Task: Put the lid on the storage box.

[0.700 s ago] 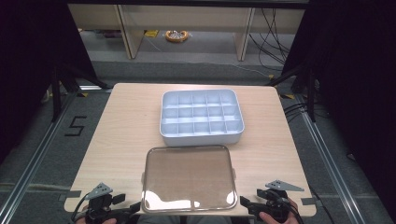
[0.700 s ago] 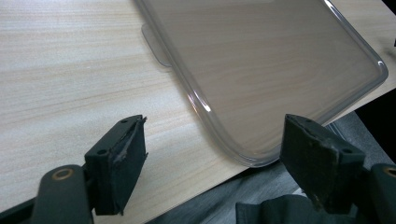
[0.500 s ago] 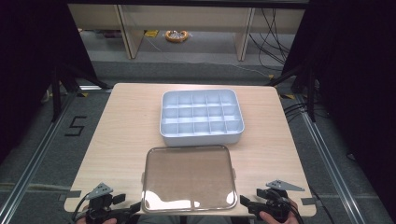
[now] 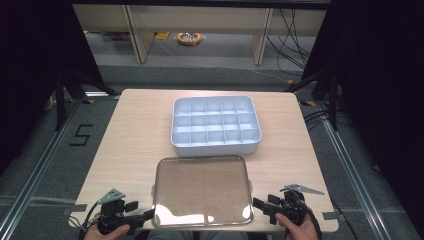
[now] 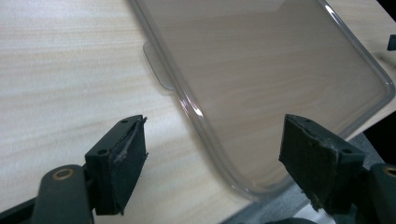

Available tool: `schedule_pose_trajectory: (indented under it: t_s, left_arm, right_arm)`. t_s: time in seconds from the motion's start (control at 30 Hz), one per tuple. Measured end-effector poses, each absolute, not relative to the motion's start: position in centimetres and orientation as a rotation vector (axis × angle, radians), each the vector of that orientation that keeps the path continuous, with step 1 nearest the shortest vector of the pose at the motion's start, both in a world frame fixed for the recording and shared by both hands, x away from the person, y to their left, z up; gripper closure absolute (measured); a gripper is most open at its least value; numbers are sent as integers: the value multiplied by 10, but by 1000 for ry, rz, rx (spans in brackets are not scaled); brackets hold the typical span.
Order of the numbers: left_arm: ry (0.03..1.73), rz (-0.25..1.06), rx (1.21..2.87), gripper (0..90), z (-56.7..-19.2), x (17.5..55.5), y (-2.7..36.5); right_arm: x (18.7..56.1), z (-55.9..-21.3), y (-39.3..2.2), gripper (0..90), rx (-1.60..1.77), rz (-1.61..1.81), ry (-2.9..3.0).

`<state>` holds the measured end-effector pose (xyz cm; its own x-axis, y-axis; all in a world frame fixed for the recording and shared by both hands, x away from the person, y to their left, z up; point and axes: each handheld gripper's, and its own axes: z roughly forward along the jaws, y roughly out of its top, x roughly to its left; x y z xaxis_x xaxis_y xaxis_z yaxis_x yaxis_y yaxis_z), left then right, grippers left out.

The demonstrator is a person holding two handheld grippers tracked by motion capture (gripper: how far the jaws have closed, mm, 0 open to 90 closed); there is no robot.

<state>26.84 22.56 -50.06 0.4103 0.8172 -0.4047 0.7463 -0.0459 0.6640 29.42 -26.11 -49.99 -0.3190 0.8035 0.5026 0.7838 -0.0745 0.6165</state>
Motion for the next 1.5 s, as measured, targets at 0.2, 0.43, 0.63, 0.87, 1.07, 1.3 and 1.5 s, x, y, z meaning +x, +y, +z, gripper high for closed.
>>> schedule_pose_trajectory:
  t_s: [0.2, 0.43, 0.63, 0.87, 1.07, 1.3, 1.5]
  left_arm:
    - [1366, 87, 1812, 230, -503, 281, 223]
    - [1354, 47, 1838, 267, -505, 279, 217]
    - [1338, -16, 1892, 306, -508, 279, 210]
    - [1347, -42, 1868, 333, -511, 278, 204]
    - [1336, -10, 1890, 350, -510, 275, 202]
    - [1313, 7, 1907, 351, -511, 274, 202]
    - [1281, 17, 1953, 358, -510, 273, 205]
  right_arm:
    - [313, -501, -251, 254, 1819, 1354, 2145]
    - [316, -505, -238, 256, 1866, 1332, 2195]
    - [311, -505, -227, 277, 1989, 1373, 2202]
    - [308, -510, -225, 275, 1969, 1414, 2159]
    - [303, -513, -227, 349, 2075, 1469, 2053]
    - [297, -516, -235, 477, 2103, 1492, 2059]
    - [293, -517, -237, 608, 2081, 1525, 2099]
